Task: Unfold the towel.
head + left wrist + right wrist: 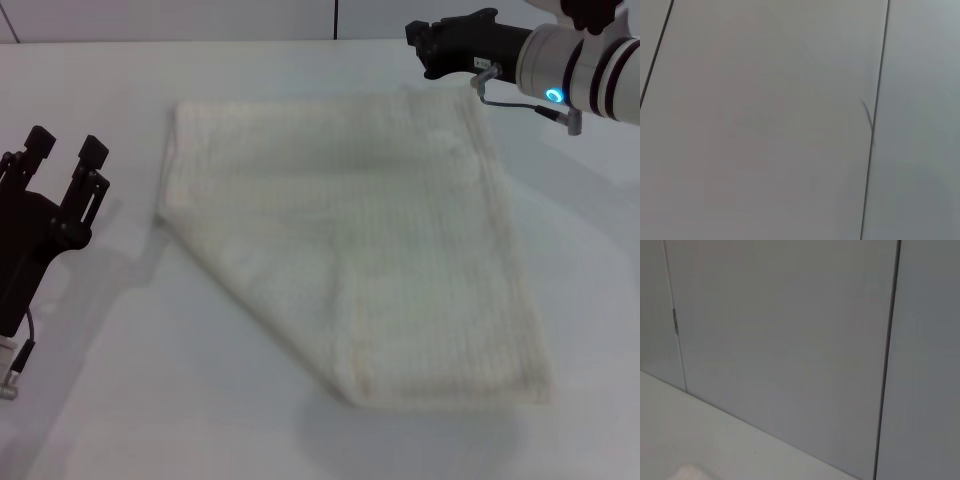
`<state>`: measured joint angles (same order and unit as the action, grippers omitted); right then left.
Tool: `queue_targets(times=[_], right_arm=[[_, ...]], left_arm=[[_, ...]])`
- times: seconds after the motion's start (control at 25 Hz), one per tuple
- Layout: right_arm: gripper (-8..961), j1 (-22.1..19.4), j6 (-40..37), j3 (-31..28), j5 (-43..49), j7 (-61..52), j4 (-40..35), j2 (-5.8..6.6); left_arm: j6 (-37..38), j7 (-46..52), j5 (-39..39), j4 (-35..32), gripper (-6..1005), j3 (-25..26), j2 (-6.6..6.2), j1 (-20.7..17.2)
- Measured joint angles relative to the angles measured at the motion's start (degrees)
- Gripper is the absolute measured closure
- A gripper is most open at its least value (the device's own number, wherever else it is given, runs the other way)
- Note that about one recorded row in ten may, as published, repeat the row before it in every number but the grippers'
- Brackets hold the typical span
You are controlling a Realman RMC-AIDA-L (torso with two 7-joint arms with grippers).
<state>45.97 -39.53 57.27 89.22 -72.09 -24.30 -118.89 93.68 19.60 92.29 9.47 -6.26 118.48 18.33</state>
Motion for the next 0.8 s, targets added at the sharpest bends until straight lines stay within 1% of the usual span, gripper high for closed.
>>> queue_targets(times=[0.8], right_arm=[[953, 0.00, -0.02, 0.04, -0.19, 0.15, 0.83, -0.02]], left_arm=[[0.05, 2.11, 0.00, -0.50, 426, -0.68, -0.10, -0.33]])
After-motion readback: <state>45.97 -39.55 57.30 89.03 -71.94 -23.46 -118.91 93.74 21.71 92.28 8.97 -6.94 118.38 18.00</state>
